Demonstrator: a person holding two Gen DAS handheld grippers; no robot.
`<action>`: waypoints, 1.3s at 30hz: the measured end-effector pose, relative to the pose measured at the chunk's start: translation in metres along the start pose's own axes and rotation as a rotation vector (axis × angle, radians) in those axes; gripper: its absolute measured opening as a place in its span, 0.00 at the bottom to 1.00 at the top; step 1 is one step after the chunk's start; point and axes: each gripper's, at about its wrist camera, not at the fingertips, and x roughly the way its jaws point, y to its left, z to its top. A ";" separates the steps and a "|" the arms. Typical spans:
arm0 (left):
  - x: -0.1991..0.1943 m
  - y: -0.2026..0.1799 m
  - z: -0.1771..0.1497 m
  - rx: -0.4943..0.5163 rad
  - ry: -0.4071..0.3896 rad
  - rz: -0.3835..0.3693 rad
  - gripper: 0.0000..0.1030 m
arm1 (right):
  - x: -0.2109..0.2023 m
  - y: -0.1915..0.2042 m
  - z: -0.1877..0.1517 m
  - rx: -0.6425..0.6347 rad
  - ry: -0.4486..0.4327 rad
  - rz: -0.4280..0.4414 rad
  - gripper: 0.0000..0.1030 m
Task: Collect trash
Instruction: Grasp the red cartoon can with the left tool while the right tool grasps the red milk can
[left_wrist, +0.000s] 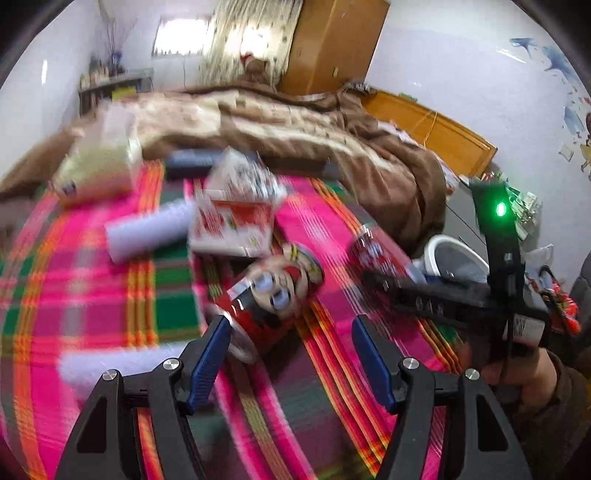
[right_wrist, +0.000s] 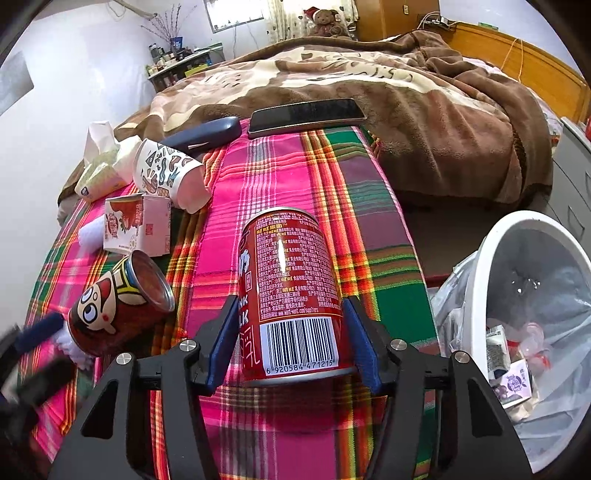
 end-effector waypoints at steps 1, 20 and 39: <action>-0.001 0.001 0.003 0.005 -0.006 0.007 0.66 | 0.000 -0.001 0.000 0.003 0.000 0.003 0.56; 0.069 0.008 0.022 0.094 0.167 0.038 0.70 | 0.003 -0.006 0.002 -0.022 -0.009 0.032 0.56; 0.089 0.005 0.023 0.063 0.189 0.053 0.57 | 0.009 -0.006 0.006 -0.037 0.011 0.031 0.55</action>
